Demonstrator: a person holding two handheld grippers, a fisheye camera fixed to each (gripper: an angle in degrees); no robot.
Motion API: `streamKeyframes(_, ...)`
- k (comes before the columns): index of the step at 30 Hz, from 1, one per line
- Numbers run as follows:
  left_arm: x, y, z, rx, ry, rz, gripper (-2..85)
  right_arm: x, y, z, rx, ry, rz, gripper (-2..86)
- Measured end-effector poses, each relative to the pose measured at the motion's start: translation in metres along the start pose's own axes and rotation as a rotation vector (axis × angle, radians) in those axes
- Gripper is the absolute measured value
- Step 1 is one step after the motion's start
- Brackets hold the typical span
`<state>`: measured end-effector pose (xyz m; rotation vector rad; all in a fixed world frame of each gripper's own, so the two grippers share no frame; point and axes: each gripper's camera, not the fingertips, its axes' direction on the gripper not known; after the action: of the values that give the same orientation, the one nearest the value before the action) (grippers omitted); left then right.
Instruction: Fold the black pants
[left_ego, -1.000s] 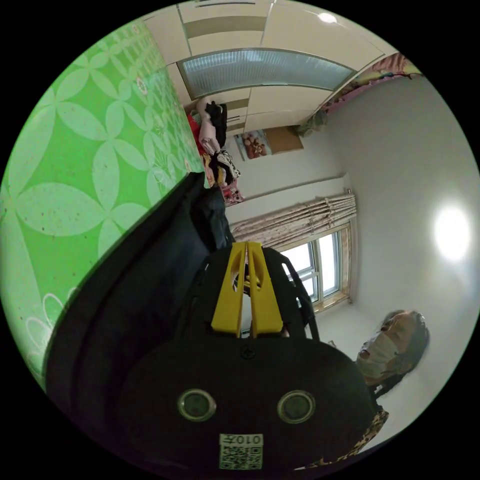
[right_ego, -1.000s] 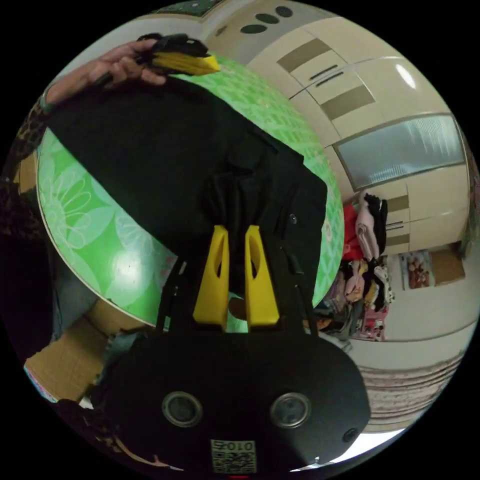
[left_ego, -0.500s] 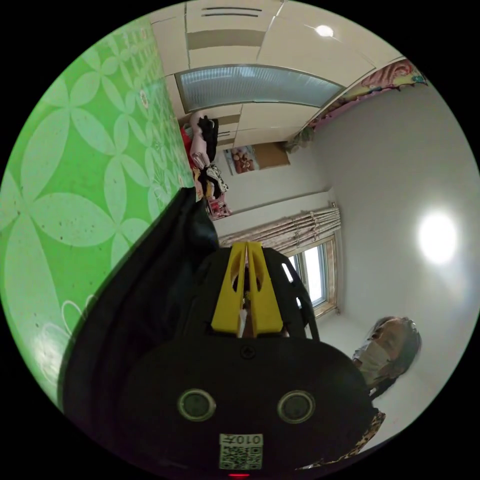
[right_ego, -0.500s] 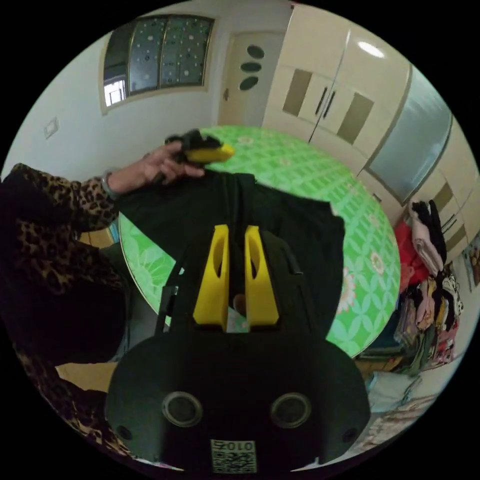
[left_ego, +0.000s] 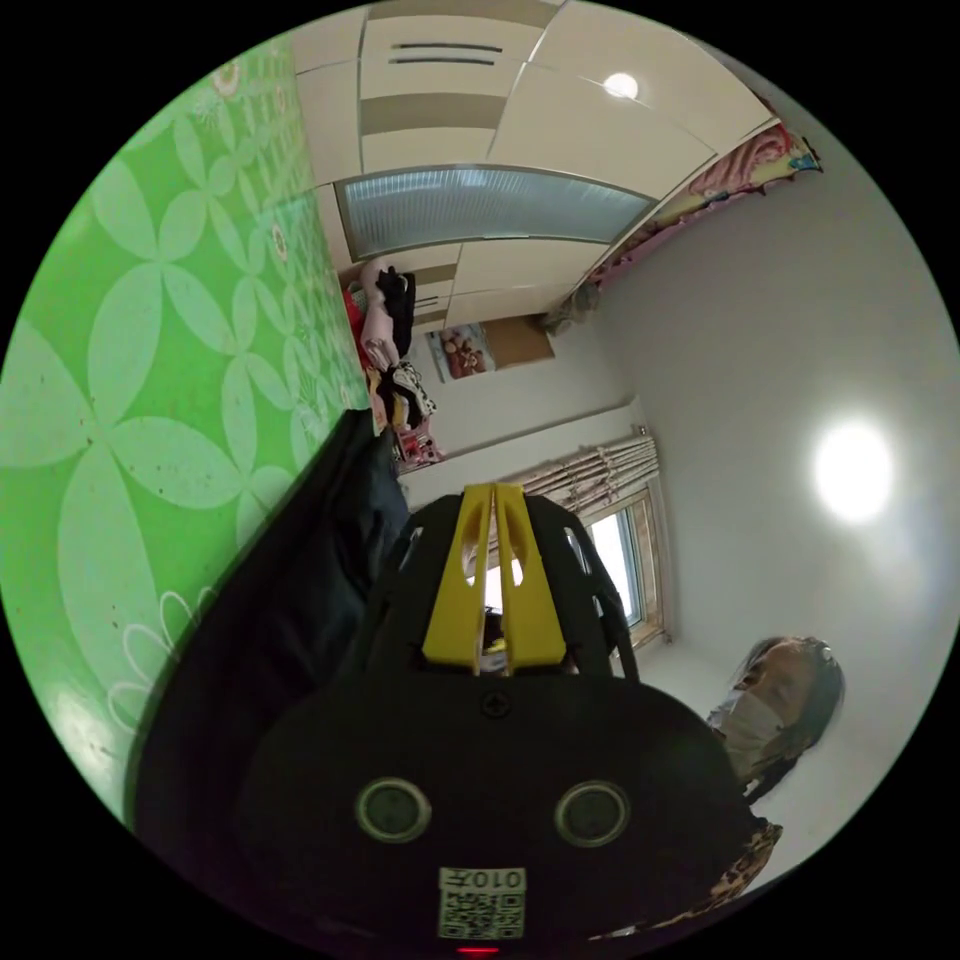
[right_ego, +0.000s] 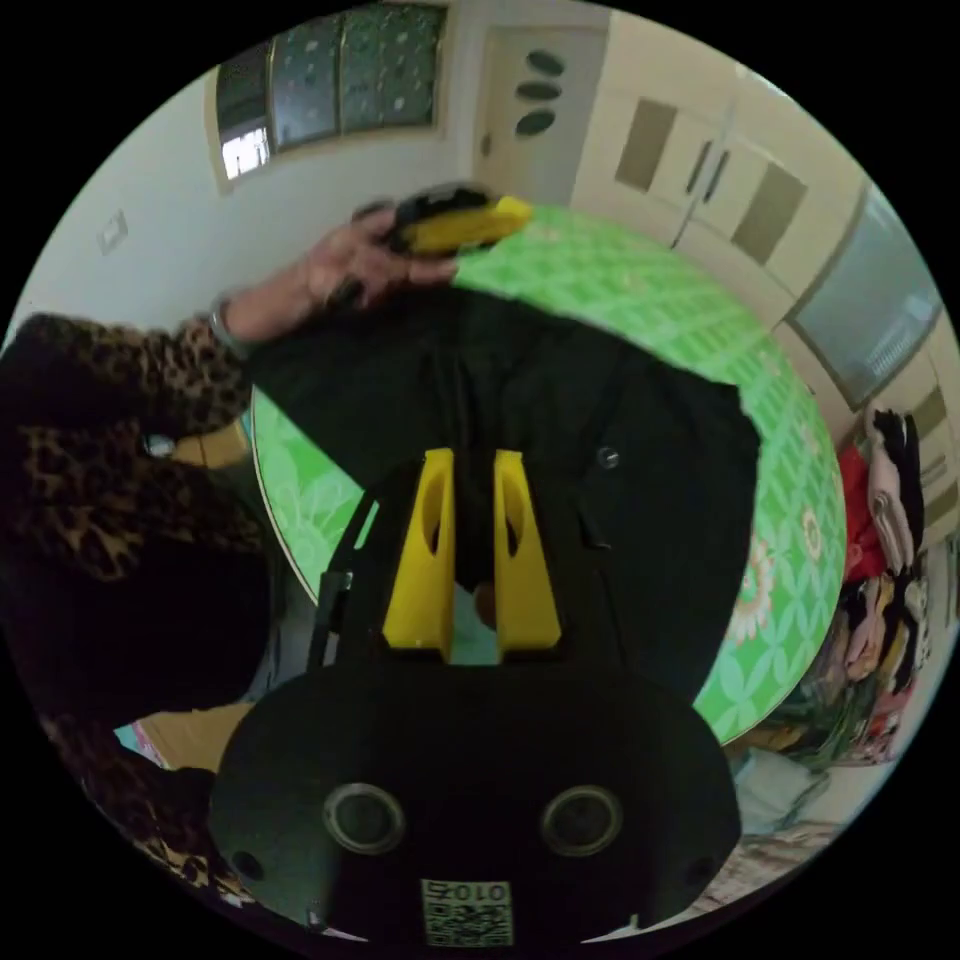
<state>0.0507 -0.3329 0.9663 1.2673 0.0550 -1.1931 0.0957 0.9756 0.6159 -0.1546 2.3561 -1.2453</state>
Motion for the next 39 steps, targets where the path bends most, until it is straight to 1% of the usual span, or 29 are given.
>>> streamKeyframes(3, -0.002, 0.005, -0.008, 0.023, 0.006, -0.001, 0.0, -0.024, 0.003, 0.004, 0.03, 0.061, 0.001, 5.1)
streamKeyframes(5, -0.003, 0.009, -0.009, 0.02, 0.003, -0.001, 0.0, -0.017, 0.007, -0.015, 0.088, 0.045, 0.066, 4.6)
streamKeyframes(7, -0.003, 0.011, -0.012, 0.027, 0.012, 0.006, -0.1, 0.004, 0.019, -0.062, 0.265, 0.003, 0.191, 4.2)
streamKeyframes(9, -0.003, 0.014, -0.016, 0.047, 0.023, 0.018, -0.1, 0.011, 0.031, -0.092, 0.389, -0.025, 0.244, 4.2)
streamKeyframes(10, -0.002, 0.016, -0.021, 0.064, 0.025, 0.028, -0.1, 0.01, 0.038, -0.105, 0.458, -0.055, 0.25, 4.2)
streamKeyframes(12, -0.001, 0.019, -0.028, 0.098, 0.036, 0.043, -0.1, -0.003, 0.045, -0.11, 0.508, -0.099, 0.193, 4.3)
streamKeyframes(14, -0.002, 0.024, -0.036, 0.137, 0.063, 0.055, -0.1, -0.026, 0.042, -0.094, 0.446, -0.081, 0.132, 4.6)
streamKeyframes(15, -0.003, 0.025, -0.038, 0.144, 0.068, 0.055, -0.1, -0.043, 0.035, -0.071, 0.338, -0.037, 0.1, 4.9)
streamKeyframes(16, -0.005, 0.027, -0.04, 0.157, 0.076, 0.052, -0.1, -0.058, 0.027, -0.042, 0.191, 0.018, 0.078, 5.3)
streamKeyframes(18, -0.008, 0.031, -0.042, 0.163, 0.076, 0.049, -0.1, -0.084, 0.022, -0.006, 0.032, 0.066, 0.012, 6.4)
streamKeyframes(21, -0.009, 0.036, -0.041, 0.15, 0.072, 0.065, -0.1, -0.112, 0.034, -0.003, 0.035, 0.105, -0.031, 7.6)
streamKeyframes(25, -0.013, 0.041, -0.038, 0.135, 0.091, 0.082, -0.1, -0.129, 0.059, -0.019, 0.056, 0.049, -0.033, 8.4)
streamKeyframes(27, -0.018, 0.044, -0.037, 0.137, 0.09, 0.069, -0.1, -0.143, 0.068, -0.016, 0.02, 0.08, -0.051, 8.4)
streamKeyframes(29, -0.024, 0.048, -0.036, 0.137, 0.089, 0.058, -0.1, -0.162, 0.074, -0.01, -0.006, 0.149, -0.053, 7.9)
streamKeyframes(31, -0.025, 0.049, -0.035, 0.127, 0.082, 0.066, -0.1, -0.197, 0.081, -0.011, -0.047, 0.333, -0.111, 6.2)
streamKeyframes(33, -0.022, 0.053, -0.039, 0.13, 0.089, 0.053, -0.1, -0.217, 0.092, -0.024, -0.069, 0.447, -0.159, 4.5)
streamKeyframes(34, -0.013, 0.059, -0.045, 0.158, 0.12, 0.096, -0.1, -0.225, 0.102, -0.036, -0.068, 0.498, -0.177, 3.1)
streamKeyframes(35, -0.005, 0.065, -0.052, 0.181, 0.141, 0.135, -0.1, -0.228, 0.108, -0.045, -0.051, 0.508, -0.176, 2.9)
streamKeyframes(36, -0.001, 0.068, -0.054, 0.19, 0.144, 0.146, -0.1, -0.227, 0.118, -0.065, 0.022, 0.509, -0.122, 2.4)
streamKeyframes(37, 0.005, 0.073, -0.058, 0.192, 0.137, 0.16, -0.1, -0.219, 0.127, -0.086, 0.105, 0.45, -0.046, 2.2)
streamKeyframes(38, 0.009, 0.078, -0.059, 0.178, 0.12, 0.167, -0.1, -0.213, 0.132, -0.095, 0.145, 0.398, -0.014, 2.1)
streamKeyframes(39, 0.01, 0.081, -0.059, 0.17, 0.111, 0.167, -0.1, -0.199, 0.141, -0.107, 0.233, 0.29, 0.076, 2.2)
